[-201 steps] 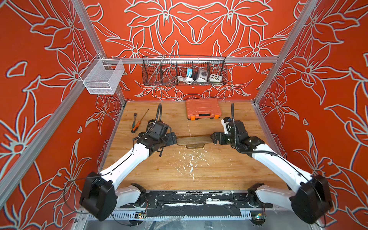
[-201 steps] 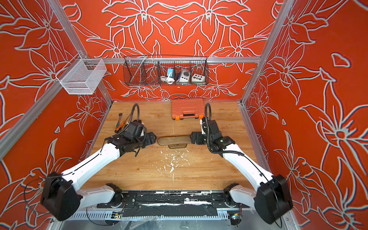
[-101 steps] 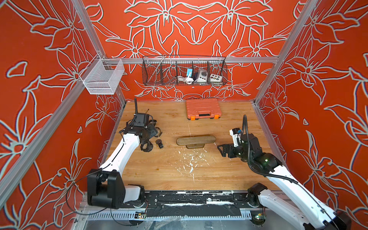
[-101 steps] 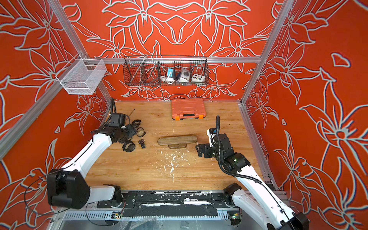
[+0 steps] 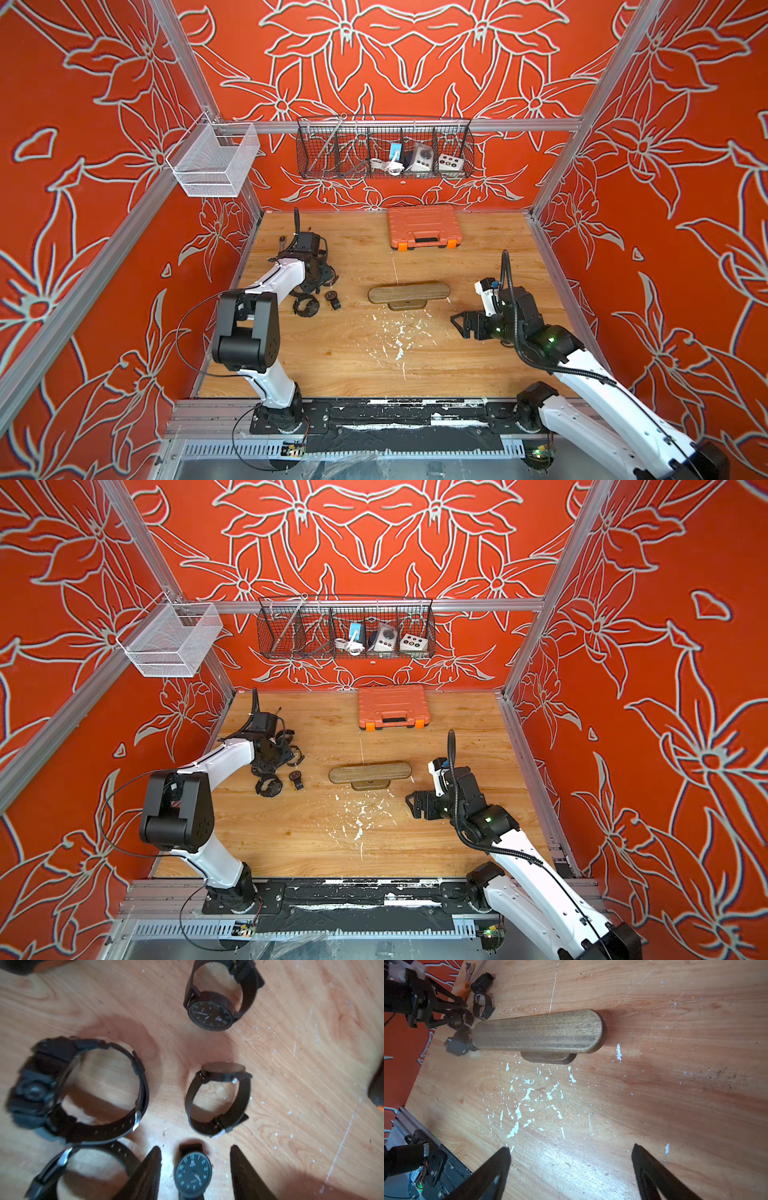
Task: Place watch on stand
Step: Pick up the watch at the center of the board.
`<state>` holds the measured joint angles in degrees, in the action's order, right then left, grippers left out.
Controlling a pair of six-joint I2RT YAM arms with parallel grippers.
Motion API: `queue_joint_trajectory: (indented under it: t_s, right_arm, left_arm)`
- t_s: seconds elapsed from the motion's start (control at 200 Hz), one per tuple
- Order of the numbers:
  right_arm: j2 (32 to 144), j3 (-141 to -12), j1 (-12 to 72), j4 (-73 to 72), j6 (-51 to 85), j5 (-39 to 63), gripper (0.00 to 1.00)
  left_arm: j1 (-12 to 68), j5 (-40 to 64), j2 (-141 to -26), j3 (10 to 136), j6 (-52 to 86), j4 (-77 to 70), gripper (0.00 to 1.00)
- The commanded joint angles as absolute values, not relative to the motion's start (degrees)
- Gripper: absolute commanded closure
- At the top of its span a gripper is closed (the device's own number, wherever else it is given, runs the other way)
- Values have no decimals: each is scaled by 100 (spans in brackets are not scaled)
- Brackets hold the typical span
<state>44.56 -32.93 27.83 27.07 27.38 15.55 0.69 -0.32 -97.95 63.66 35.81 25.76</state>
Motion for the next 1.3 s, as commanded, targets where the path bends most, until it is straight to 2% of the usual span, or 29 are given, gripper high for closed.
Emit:
queue_joint_trajectory:
  t_s: [0.0,0.145,0.32,0.425,0.62,0.731,0.866,0.976,1.291]
  right_arm:
    - [4416,-3431,2819,2783,2690,1683,5]
    - [4497,-3438,2815,2786,2655,1767,6]
    - [4551,-3489,2820,2896,2569,1736,7]
    - [4570,-3527,2820,2943,2549,1688,7]
    - [4561,-3623,2815,3057,2522,1566,8]
    - [4570,-3690,2821,3114,2481,1516,8]
    - [4543,-3780,2814,3202,2435,1434,9]
    - [4493,-3817,2821,3212,2476,1347,9]
    - [4238,-3842,2820,3038,2589,1369,11]
  left_arm:
    - [26,-56,-10080,6483,3502,2330,50]
    - [18,-304,-10348,6679,3478,2468,58]
    - [8,-379,-10510,6686,3489,2388,61]
    - [8,-408,-10698,6822,3518,2473,72]
    - [5,-329,-11016,6979,3508,2481,85]
    - [8,-314,-10959,6930,3513,2432,98]
    - [75,-165,-10473,6656,3638,2239,100]
    - [395,-517,-9841,6430,3533,2180,100]
    - [2159,-1362,-7344,5120,2707,963,100]
